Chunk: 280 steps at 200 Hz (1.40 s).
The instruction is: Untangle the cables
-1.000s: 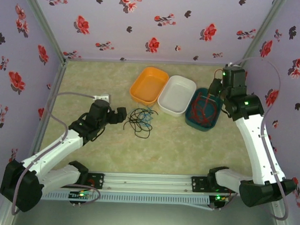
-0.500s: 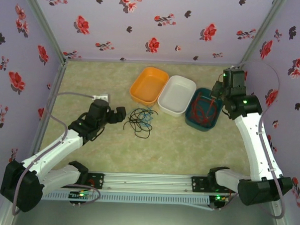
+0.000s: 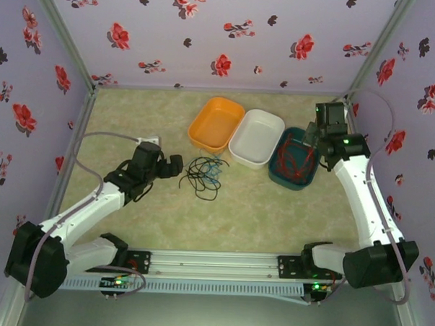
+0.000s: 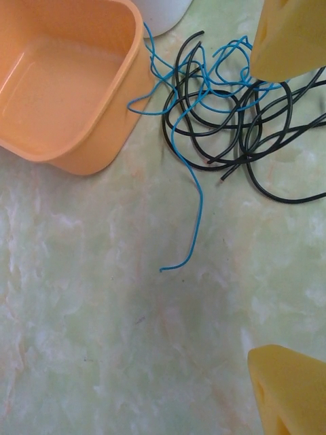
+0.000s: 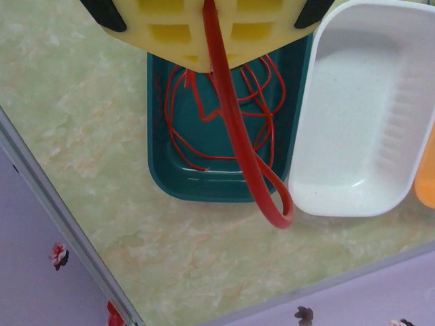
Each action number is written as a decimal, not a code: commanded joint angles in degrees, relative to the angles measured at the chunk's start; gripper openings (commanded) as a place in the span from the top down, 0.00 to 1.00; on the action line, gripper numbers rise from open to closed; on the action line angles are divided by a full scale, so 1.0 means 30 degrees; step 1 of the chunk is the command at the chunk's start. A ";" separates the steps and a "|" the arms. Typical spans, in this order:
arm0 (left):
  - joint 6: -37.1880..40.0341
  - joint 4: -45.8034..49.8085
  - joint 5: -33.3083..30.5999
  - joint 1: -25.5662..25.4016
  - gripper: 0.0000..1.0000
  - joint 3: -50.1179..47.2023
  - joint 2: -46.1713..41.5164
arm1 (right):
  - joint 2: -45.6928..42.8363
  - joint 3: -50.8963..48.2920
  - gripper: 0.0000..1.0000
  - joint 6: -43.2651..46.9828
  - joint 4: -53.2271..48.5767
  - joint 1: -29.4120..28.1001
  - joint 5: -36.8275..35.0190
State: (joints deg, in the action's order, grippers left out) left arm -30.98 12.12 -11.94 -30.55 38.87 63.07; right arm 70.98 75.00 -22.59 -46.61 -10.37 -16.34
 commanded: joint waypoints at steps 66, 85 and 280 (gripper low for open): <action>0.0046 -0.0253 0.0202 0.0190 0.00 0.0845 0.0700 | 0.2538 -0.0186 1.00 -0.0554 0.0637 0.0176 -0.1073; 0.0001 -0.0390 0.0343 0.0179 0.00 0.0797 0.0850 | 0.3299 -0.0137 1.00 -0.0555 0.0858 0.0205 -0.1266; -0.0287 -0.0656 0.0788 0.0187 0.00 0.0476 0.0749 | 1.3936 0.3036 0.95 0.0364 0.2166 0.0213 -0.1753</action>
State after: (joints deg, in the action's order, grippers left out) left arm -31.18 11.16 -10.26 -30.46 39.92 65.80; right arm 110.93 82.35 -22.68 -41.34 -10.11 -22.57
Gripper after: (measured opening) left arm 0.997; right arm 0.068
